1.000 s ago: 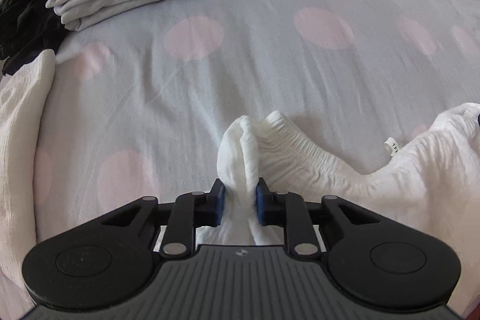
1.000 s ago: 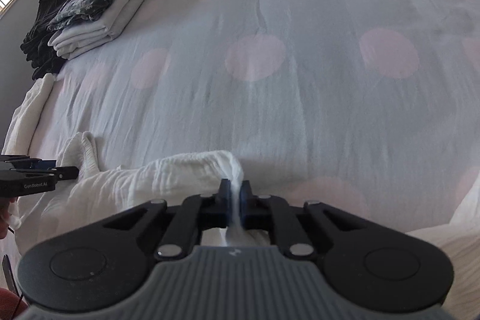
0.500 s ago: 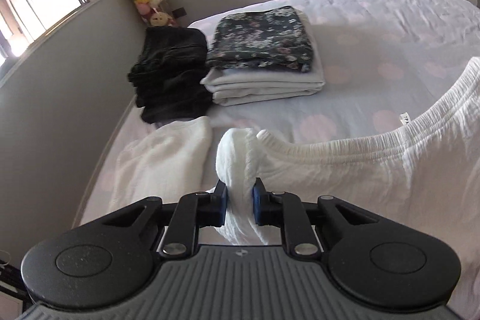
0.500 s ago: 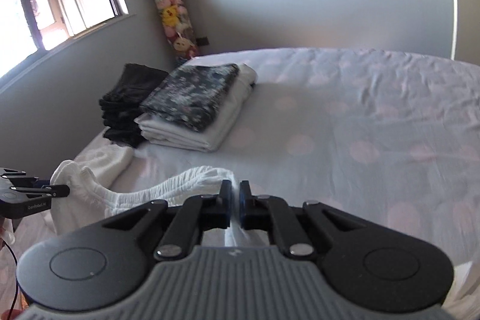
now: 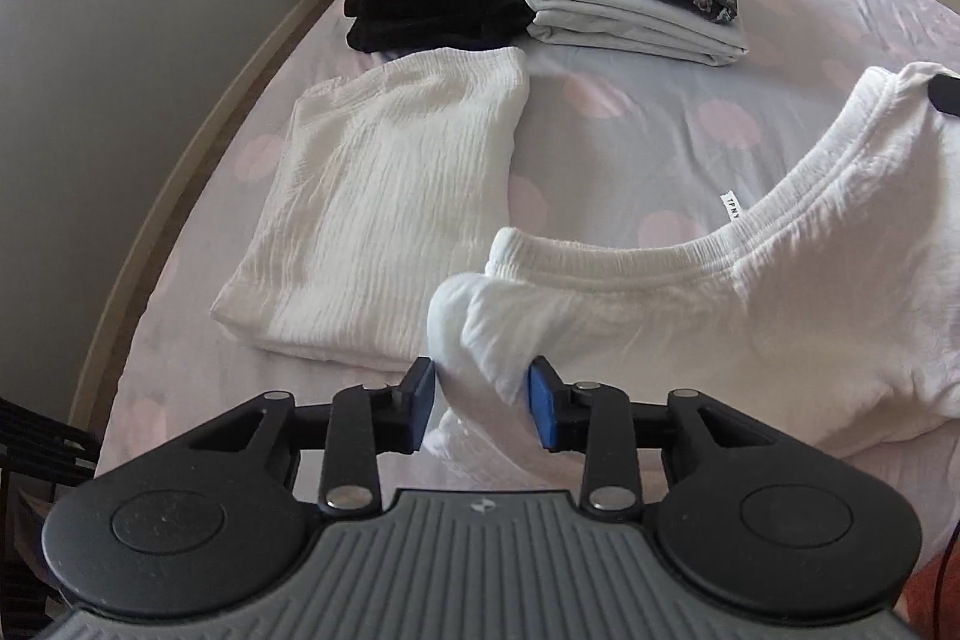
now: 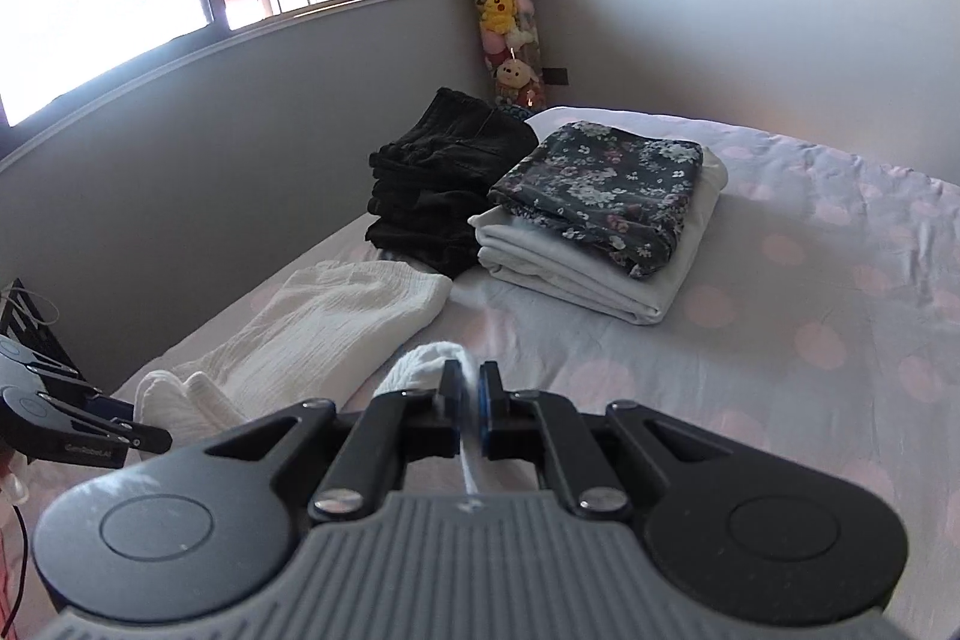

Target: Fold clothes

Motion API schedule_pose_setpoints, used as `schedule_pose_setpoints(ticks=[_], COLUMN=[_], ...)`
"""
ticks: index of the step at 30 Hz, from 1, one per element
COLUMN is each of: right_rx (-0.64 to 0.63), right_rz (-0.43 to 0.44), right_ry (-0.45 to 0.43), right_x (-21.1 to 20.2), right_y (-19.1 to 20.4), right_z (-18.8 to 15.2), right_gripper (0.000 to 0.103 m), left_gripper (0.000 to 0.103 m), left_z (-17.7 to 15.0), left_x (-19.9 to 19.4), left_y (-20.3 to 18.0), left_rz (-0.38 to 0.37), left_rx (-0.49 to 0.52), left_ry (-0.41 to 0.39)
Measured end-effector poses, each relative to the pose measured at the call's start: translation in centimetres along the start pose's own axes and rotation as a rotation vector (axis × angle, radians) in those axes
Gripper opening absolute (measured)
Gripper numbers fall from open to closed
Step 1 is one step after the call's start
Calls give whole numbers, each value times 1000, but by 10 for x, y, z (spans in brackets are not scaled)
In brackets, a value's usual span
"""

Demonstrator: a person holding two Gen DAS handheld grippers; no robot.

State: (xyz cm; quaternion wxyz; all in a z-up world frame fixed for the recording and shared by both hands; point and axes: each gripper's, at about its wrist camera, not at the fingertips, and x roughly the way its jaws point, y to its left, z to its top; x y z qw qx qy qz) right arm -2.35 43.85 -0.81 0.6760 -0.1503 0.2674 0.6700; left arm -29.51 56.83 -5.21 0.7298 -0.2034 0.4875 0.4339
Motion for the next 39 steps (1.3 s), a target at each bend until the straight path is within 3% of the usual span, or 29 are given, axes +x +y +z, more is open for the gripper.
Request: schedule_pose_setpoints(ticks=[1,4,8,9,10,12,18,26,34,39], right_rx=[-11,-23,-15,-11,-8,0,-1,94,211,284], right_rz=[-11,-49,-107,-128,-150,-180,-231,-375,-540,-643], right_ry=[6,35,72,73,75,71,111,199,299,362], right_x=[7,29,52,56,61,64,50,-20,-114,-173], right_y=[2,2,-6,-9,-11,-17,-46,-119,-192,-237], right_z=[0,0,-7,-9,-11,-14,-35,-87,-143,-178], right_gripper=[7,7,11,16,36,55,55,55,56,56], left_gripper=[42,58,60,61,63,63,64,72,74,74], left_z=[1,4,7,6,5,3,5,41,78,87], left_x=[2,6,18,22,27,37,55,80,139,183], left_y=[3,12,20,20,21,22,5,-85,-177,-217], left_rz=[3,-11,-51,-60,-69,-92,-227,-330,-338,-319], left_rx=[13,46,63,68,72,72,78,271,404,403], left_ry=[-1,-15,-46,-58,-71,-101,-191,-216,-169,-87])
